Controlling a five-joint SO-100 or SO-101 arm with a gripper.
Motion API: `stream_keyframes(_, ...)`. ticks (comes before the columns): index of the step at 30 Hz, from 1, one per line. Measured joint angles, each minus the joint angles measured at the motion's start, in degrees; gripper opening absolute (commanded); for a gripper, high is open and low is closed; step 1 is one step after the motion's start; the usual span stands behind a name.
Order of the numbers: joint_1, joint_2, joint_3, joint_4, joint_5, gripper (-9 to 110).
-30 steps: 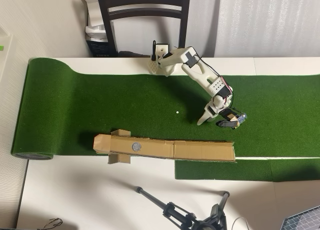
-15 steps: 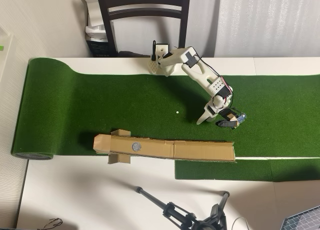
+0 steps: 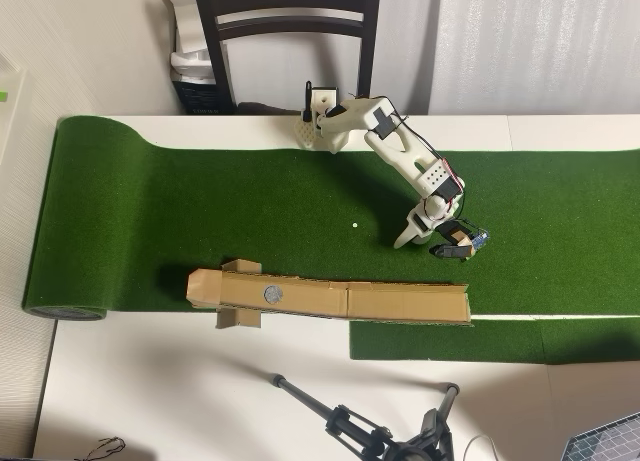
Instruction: Pick up the golf ball and place it on the gray mark at the back.
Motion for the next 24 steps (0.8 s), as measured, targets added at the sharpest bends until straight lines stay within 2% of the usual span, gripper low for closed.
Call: stream_keyframes(24,0.62,0.00,0.00,0.00,0.00,29)
